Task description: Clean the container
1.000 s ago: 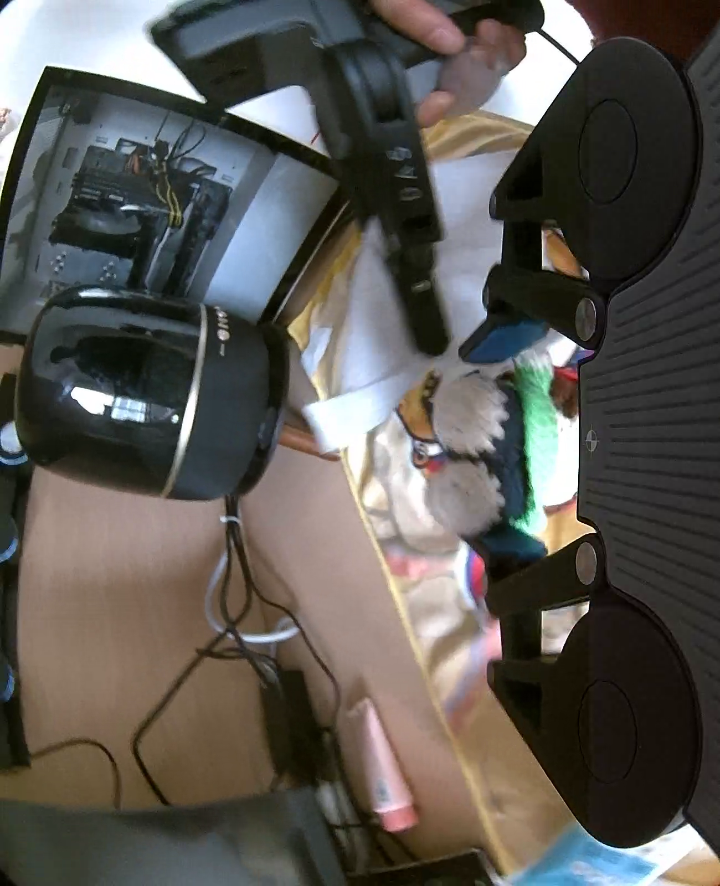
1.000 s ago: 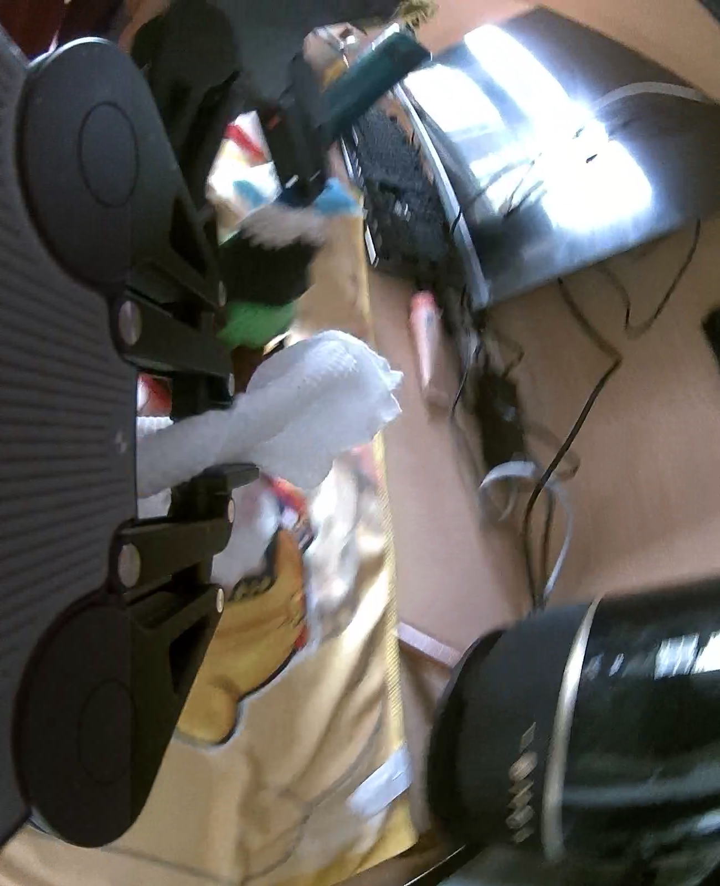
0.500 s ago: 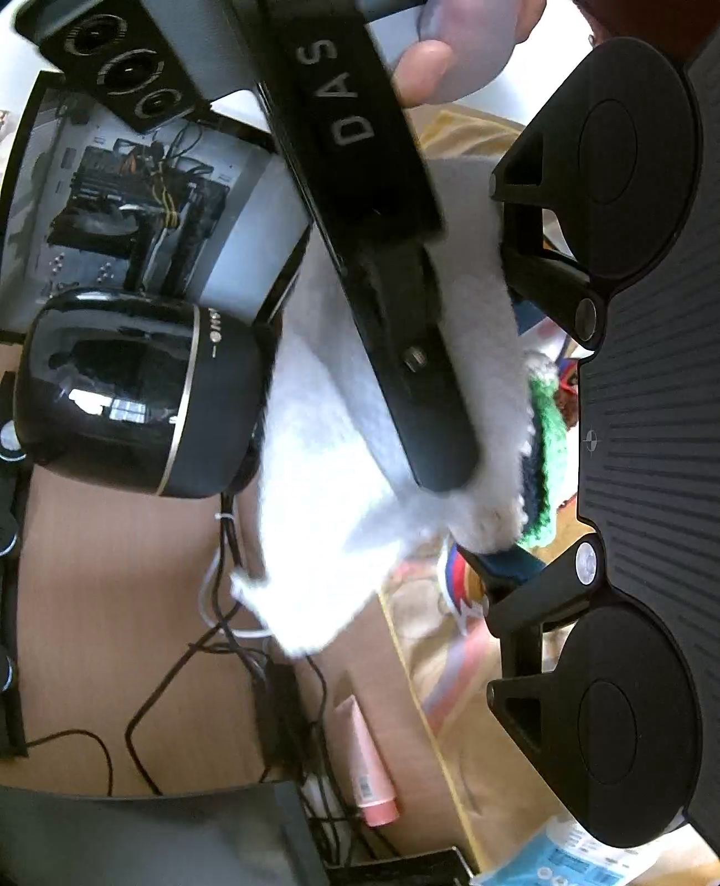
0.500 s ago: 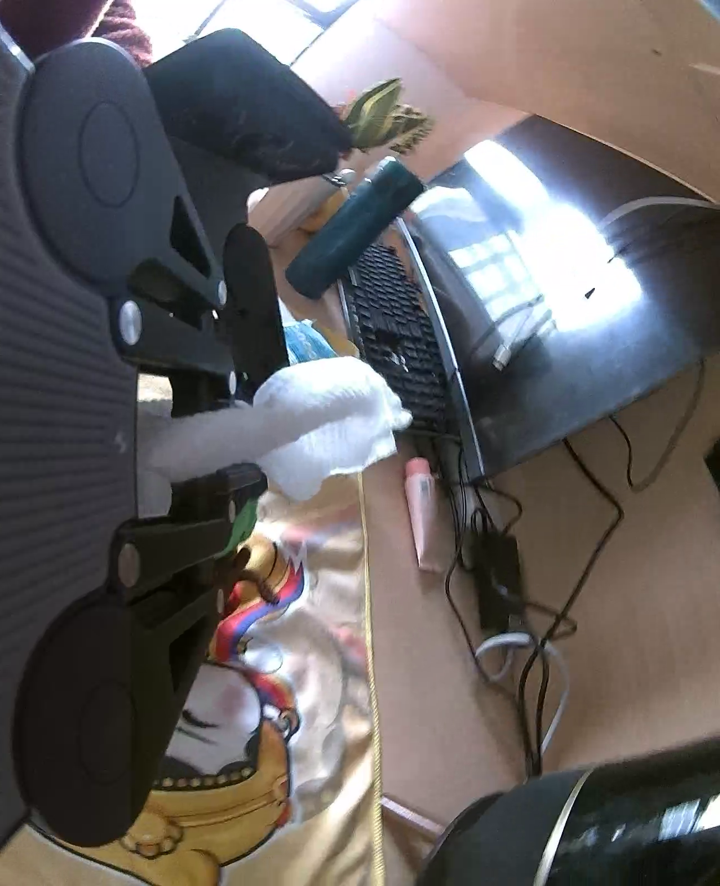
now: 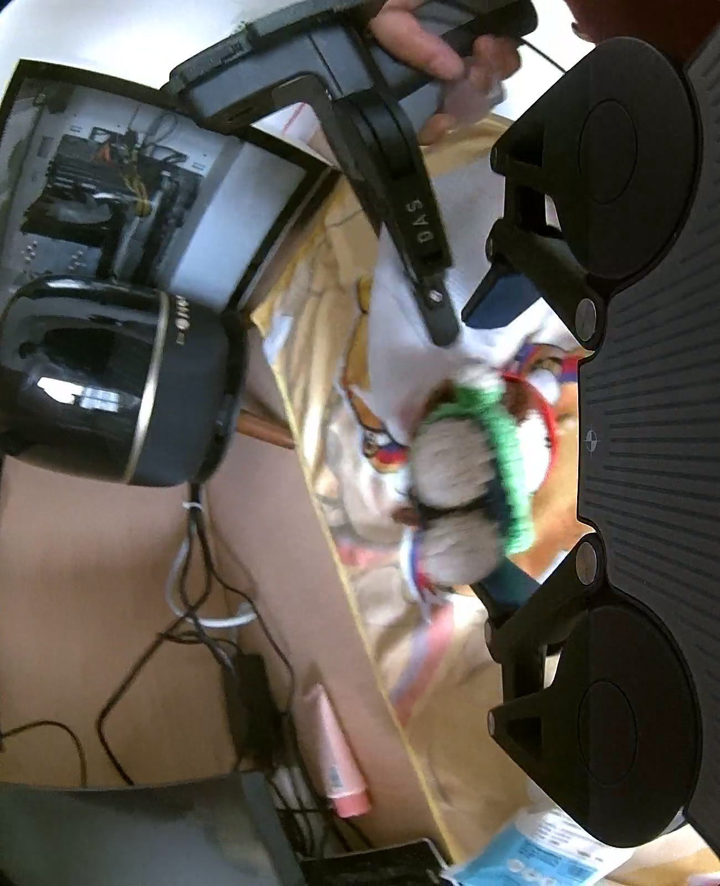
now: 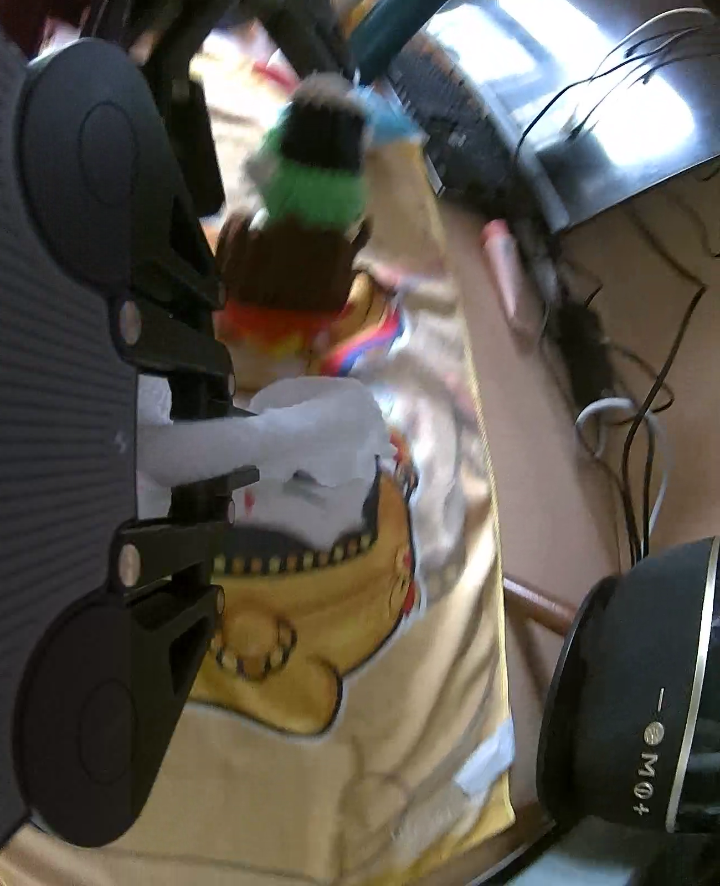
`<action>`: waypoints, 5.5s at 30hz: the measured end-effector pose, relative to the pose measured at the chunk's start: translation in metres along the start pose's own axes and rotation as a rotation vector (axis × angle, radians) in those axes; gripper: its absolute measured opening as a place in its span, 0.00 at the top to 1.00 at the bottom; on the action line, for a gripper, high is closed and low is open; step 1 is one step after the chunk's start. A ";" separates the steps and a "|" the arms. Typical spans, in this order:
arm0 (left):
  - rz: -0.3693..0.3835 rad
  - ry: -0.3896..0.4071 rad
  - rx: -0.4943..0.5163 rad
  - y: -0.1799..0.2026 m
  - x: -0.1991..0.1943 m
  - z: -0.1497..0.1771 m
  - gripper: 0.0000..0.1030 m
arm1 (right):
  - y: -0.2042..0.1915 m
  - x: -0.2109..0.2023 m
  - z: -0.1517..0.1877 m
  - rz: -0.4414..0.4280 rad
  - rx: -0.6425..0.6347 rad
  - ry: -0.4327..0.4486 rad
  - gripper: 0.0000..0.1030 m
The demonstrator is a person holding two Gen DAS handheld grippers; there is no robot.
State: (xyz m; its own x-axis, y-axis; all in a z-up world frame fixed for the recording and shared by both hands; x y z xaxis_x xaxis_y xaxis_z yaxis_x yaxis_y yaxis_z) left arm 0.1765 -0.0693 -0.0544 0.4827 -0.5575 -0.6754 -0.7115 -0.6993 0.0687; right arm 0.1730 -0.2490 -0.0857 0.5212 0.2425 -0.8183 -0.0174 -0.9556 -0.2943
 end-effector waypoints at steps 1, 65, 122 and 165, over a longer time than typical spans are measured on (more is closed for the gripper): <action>-0.004 -0.013 0.000 -0.002 0.000 0.004 0.10 | 0.001 -0.001 -0.001 0.001 -0.003 0.004 0.85; -0.063 -0.007 0.174 0.010 0.028 -0.042 0.19 | 0.035 -0.030 -0.014 -0.148 0.122 0.097 0.89; 0.095 -0.199 -0.442 -0.048 0.017 0.028 0.09 | -0.029 0.010 -0.022 -0.170 -0.140 0.055 0.88; -0.225 -0.090 0.462 0.030 0.032 0.000 0.13 | -0.064 -0.021 -0.010 -0.342 -0.119 0.039 0.84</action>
State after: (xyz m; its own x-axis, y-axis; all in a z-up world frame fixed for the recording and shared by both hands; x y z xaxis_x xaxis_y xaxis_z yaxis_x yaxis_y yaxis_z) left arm 0.1709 -0.1080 -0.0742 0.6186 -0.3613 -0.6977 -0.7560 -0.5156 -0.4033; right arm 0.1718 -0.1948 -0.0452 0.5123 0.5466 -0.6624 0.2612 -0.8339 -0.4862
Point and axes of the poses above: each gripper's, at about its wrist camera, not at the fingertips, and x roughly the way its jaws point, y to its right, z to its underside, the point moved 7 cm from there along x, roughly the way its jaws point, and after that the axes turned 5 degrees about x, right-handed, at the moved point
